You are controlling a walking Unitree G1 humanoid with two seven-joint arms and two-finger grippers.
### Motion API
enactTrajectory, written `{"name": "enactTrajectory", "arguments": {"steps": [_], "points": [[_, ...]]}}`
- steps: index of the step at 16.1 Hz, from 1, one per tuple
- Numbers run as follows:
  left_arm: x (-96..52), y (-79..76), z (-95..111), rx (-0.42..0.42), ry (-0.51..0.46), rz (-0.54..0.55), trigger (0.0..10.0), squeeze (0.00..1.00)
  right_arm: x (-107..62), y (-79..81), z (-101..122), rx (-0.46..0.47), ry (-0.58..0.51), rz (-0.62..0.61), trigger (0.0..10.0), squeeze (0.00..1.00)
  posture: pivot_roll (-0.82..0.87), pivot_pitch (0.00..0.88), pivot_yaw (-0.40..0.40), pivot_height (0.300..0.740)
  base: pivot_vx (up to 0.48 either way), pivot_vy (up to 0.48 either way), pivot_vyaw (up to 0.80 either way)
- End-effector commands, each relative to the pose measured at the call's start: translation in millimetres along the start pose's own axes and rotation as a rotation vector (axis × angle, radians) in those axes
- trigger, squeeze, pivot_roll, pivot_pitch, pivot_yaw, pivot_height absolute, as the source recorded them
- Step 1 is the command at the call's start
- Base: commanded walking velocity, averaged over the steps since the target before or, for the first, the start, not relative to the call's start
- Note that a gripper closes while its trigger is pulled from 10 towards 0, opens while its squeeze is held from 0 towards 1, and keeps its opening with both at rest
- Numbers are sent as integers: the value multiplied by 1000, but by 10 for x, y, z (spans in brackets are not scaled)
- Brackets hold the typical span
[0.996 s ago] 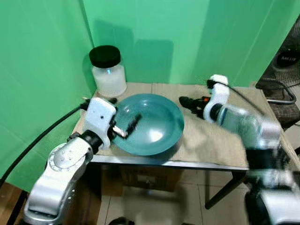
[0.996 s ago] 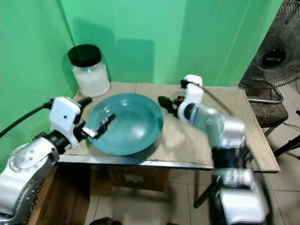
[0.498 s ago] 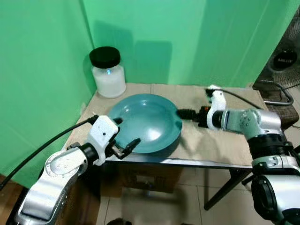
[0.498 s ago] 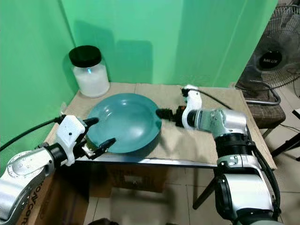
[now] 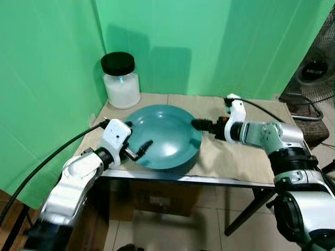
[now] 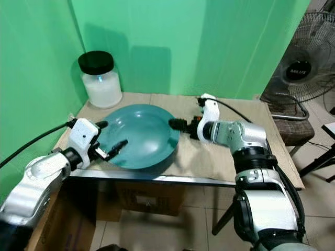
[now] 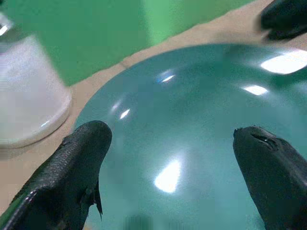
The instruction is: Setting the table
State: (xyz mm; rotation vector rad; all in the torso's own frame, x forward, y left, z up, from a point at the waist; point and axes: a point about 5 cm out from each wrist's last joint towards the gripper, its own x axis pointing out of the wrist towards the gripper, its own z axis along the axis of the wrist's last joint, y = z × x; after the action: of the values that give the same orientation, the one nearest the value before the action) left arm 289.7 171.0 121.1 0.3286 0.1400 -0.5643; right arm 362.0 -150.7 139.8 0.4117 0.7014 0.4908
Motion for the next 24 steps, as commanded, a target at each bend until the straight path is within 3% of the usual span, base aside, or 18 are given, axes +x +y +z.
{"name": "enactTrajectory", "arguments": {"steps": [1, 3, 8, 14, 17, 18, 19, 24], "points": [[10, 114, -110, 23, 45, 77, 10000, 0, -24, -15, 69, 12, -28, 3, 10000, 0, -105, 0, -31, 740, 0, 0, 0], [-5, 147, -247, 43, 101, 80, 10000, 0, -44, -23, 91, 23, -39, 9, 10000, 0, -110, 0, -30, 740, 0, 0, 0], [-2, 29, -405, 73, 133, 2, 10000, 0, 7, -6, 40, 27, -23, 15, 10000, 0, -109, 0, -33, 740, 0, 0, 0], [12, 24, -435, 83, 123, -10, 10000, 0, 42, 147, -3, 100, 24, 164, 10000, 0, -109, 3, -36, 740, 0, 0, 0], [20, 19, -425, 84, 111, -14, 10000, 0, 113, 220, -100, 74, 17, 192, 10000, 0, -109, 1, -46, 740, 0, 0, 0], [17, 19, -426, 85, 110, -16, 10000, 0, 128, 236, -113, 75, 9, 198, 9137, 0, -109, 1, -47, 740, 0, 0, 0], [15, 15, -424, 85, 106, -19, 10000, 0, 163, 262, -139, 90, -12, 199, 0, 0, -108, 2, -46, 740, 0, 0, 0], [14, 22, -419, 89, 102, -25, 10000, 0, 209, 317, -217, 89, -67, 216, 0, 0, -106, 5, -42, 740, 0, 0, 0]]}}
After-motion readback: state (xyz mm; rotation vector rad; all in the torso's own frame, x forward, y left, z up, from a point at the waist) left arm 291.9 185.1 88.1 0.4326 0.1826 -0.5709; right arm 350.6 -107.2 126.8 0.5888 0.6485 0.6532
